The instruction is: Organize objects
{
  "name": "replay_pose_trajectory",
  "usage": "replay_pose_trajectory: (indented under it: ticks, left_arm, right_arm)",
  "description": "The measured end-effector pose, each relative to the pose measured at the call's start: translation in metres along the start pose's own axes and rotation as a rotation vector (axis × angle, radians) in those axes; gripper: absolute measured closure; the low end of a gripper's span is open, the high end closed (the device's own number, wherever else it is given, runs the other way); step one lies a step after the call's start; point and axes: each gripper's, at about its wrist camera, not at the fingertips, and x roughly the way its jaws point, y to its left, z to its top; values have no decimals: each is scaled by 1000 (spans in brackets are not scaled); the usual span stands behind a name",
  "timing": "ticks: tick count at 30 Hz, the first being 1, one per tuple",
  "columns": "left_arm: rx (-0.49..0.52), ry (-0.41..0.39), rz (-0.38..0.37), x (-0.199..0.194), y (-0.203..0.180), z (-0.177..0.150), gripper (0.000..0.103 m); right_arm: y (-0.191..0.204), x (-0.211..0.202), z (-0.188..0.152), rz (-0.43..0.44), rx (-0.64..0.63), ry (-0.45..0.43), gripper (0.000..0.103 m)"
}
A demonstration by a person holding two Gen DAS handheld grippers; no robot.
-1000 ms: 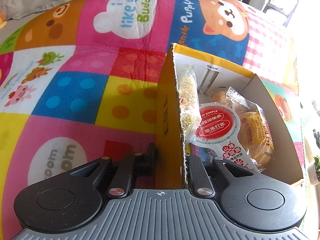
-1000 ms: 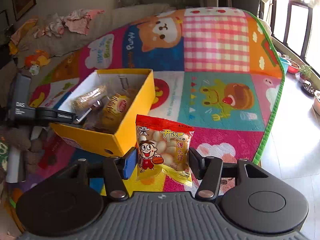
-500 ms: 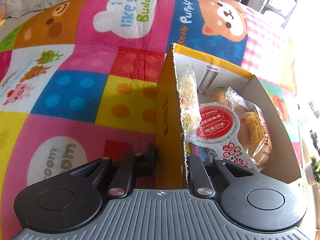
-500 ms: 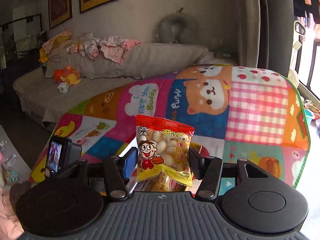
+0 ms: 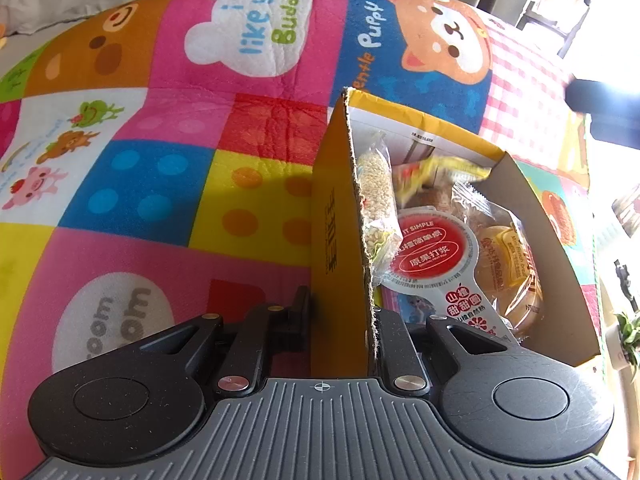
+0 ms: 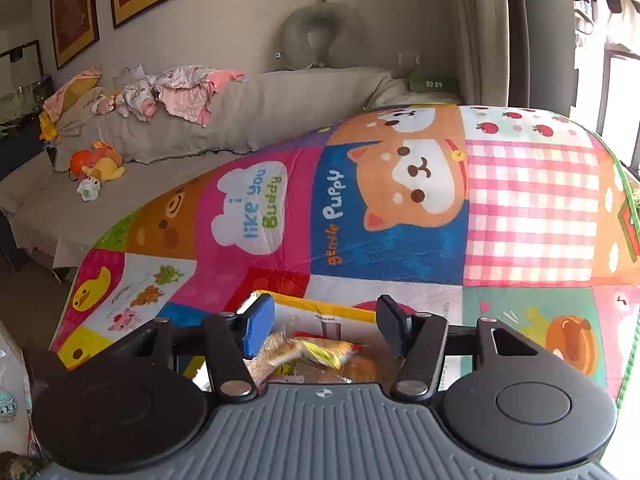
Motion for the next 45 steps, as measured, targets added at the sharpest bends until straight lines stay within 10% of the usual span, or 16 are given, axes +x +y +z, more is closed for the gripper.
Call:
replay_pose_trajectory:
  ticks: [6, 16, 28, 45]
  left_arm:
    - [-1, 2, 6, 0, -2, 0, 86]
    - [9, 30, 28, 14, -21, 16, 88]
    - [75, 14, 45, 41, -7, 53, 84]
    - [24, -59, 160, 28, 33, 70, 41]
  right_arm:
    - [-8, -34, -42, -9, -122, -6, 29]
    - [-26, -36, -125, 13, -122, 145, 32]
    - [-38, 11, -109, -35, 7, 73, 35]
    - [-22, 28, -107, -65, -25, 26, 35]
